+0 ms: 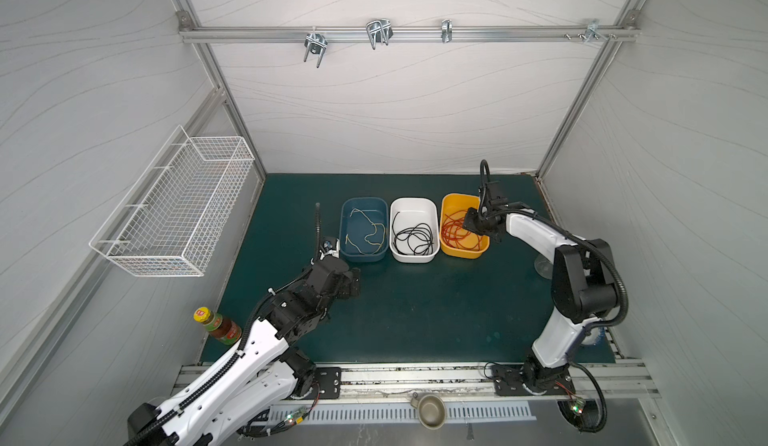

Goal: Untangle the cables
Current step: 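Lower the red wire into the yellow bin and open the right gripper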

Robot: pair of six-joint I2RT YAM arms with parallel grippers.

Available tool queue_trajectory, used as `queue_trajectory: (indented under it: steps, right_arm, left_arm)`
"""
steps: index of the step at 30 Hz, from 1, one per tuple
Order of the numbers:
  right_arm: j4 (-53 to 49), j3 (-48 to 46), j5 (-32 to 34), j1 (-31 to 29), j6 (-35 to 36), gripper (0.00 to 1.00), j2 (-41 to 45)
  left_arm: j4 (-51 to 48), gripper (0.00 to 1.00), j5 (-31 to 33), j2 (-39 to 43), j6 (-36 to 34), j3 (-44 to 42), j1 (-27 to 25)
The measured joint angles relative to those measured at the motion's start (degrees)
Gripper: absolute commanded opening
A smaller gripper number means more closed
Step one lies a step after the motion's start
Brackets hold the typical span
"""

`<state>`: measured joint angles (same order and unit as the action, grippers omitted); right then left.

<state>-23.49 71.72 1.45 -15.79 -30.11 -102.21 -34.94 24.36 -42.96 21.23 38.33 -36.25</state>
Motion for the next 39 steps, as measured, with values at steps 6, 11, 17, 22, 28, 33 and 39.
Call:
queue_trajectory:
  steps: [6,11,17,22,28,33,39]
  right_arm:
    - [0.7,-2.0,0.0,0.8,0.0,0.00,-2.5]
    - [1.2,-2.1,0.5,0.8,0.2,0.00,-4.0]
    - [1.1,-2.1,0.9,0.8,0.5,0.00,-5.0]
    - [0.9,-1.5,1.0,0.8,0.6,0.00,-4.9]
    - [-0.7,0.0,1.0,0.8,0.7,0.23,-3.8]
    - [-1.5,0.8,0.8,0.8,0.7,0.48,-0.9]
    - [-2.5,2.1,0.8,0.8,0.6,0.60,2.4]
  left_arm:
    - [0.0,1.00,0.0,0.0,0.0,0.0,0.0]
    - [0.0,1.00,-0.1,0.0,0.0,0.0,0.0]
    - [0.0,1.00,-0.1,0.0,0.0,0.0,0.0]
    - [0.0,1.00,-0.2,0.0,0.0,0.0,0.0]
    - [0.0,1.00,-0.2,0.0,0.0,0.0,0.0]
    - [0.0,1.00,-0.2,0.0,0.0,0.0,0.0]
    - [0.0,1.00,-0.4,0.0,0.0,0.0,0.0]
